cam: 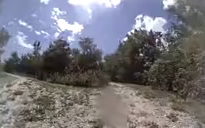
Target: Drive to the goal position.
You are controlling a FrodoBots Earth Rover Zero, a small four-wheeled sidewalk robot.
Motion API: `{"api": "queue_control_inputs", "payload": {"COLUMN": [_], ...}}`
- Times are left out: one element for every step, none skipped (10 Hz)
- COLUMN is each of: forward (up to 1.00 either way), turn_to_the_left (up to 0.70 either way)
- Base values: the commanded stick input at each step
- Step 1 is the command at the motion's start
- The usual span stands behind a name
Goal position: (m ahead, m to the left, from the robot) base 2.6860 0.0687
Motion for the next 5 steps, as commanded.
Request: {"api": "queue_control_inputs", "payload": {"forward": [0.70,0.70,0.70,0.70,0.70], "turn_to_the_left": [0.00,0.00,0.00,0.00,0.00]}}
